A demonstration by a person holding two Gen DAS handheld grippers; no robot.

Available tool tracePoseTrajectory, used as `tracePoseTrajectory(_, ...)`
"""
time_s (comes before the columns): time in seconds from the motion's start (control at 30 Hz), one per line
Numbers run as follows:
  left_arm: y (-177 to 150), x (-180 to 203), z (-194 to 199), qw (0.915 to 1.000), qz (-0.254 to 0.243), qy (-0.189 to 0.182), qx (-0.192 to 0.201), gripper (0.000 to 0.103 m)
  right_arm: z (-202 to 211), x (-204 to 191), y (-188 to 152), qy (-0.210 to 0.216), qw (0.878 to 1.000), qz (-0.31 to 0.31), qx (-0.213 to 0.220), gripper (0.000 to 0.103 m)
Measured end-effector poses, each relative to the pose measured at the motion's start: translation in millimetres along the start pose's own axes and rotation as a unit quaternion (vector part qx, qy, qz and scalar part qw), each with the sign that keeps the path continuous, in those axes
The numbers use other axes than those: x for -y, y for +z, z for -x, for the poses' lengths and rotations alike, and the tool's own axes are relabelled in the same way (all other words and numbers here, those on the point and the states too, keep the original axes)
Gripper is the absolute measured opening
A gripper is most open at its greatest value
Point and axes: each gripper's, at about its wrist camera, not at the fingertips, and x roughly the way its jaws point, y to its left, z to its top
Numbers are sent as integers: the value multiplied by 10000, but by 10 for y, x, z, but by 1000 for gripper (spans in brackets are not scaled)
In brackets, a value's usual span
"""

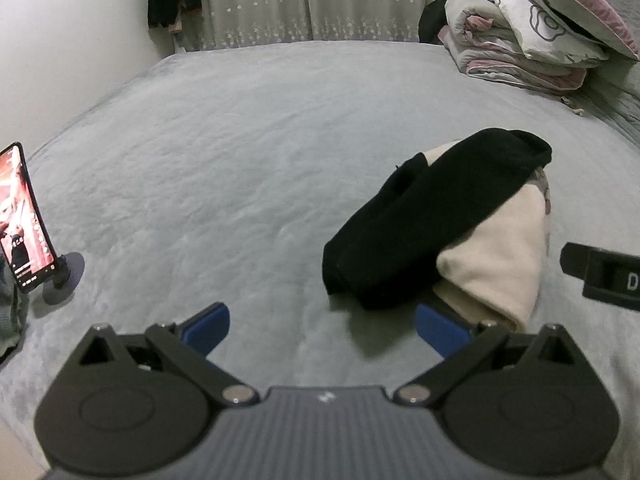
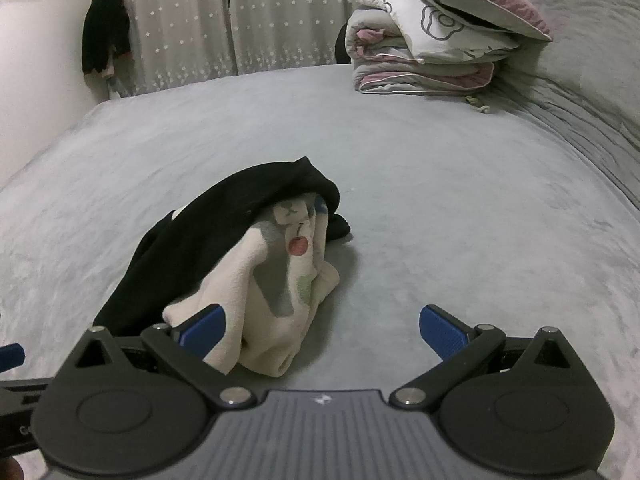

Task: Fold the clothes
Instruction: 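Move both grippers toward the black-and-cream garment on the bed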

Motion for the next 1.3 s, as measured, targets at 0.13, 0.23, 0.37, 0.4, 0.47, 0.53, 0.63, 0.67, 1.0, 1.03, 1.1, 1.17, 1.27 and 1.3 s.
tracePoseTrajectory(0.13, 11, 32, 2, 10000, -15, -27, -61, 103, 1, -17, 0, 25, 10000, -7, -3, 103)
tracePoseTrajectory(0.23, 14, -32, -51, 10000, -31, -47, -77, 103, 1, -30, 0, 43, 10000, -12, -5, 103)
tracePoseTrajectory(0.37, -15, -92, -41, 9999, -31, -94, -85, 103, 2, -46, 1, 68, 10000, -19, -8, 103)
tracePoseTrajectory(0.4, -13, -106, -35, 9999, -35, -103, -84, 103, 2, -51, 1, 74, 10000, -21, -9, 103)
tracePoseTrajectory(0.47, -11, -81, 12, 9999, -18, -92, -91, 103, -5, -59, 3, 78, 10000, -23, -11, 103)
tracePoseTrajectory(0.53, -13, -79, 2, 9999, -20, -93, -115, 103, -17, -66, 8, 74, 10000, -24, -13, 103)
tracePoseTrajectory(0.63, -19, -78, -5, 9998, -23, -100, -150, 103, -36, -77, 16, 69, 10000, -27, -16, 103)
tracePoseTrajectory(0.67, -21, -78, -15, 9998, -23, -107, -162, 103, -37, -78, 14, 68, 10000, -31, -7, 103)
tracePoseTrajectory(1.0, -28, -88, -61, 9996, 12, -101, -253, 103, -93, -93, 32, 77, 9999, -69, -25, 103)
tracePoseTrajectory(1.03, -28, -88, -62, 9996, 14, -96, -258, 103, -94, -95, 33, 79, 9999, -71, -24, 103)
tracePoseTrajectory(1.1, -27, -94, -69, 9995, 43, -88, -284, 103, -108, -102, 35, 89, 9999, -62, -41, 103)
tracePoseTrajectory(1.17, -17, -107, -84, 9994, 126, -106, -316, 103, -144, -104, 47, 100, 9999, -54, -71, 103)
tracePoseTrajectory(1.27, 66, -100, -155, 9989, 140, -52, -448, 103, -218, -97, 79, 111, 9999, -54, -118, 103)
tracePoseTrajectory(1.3, 103, -97, -171, 9989, 144, -46, -449, 103, -255, -87, 96, 136, 9998, -75, -149, 103)
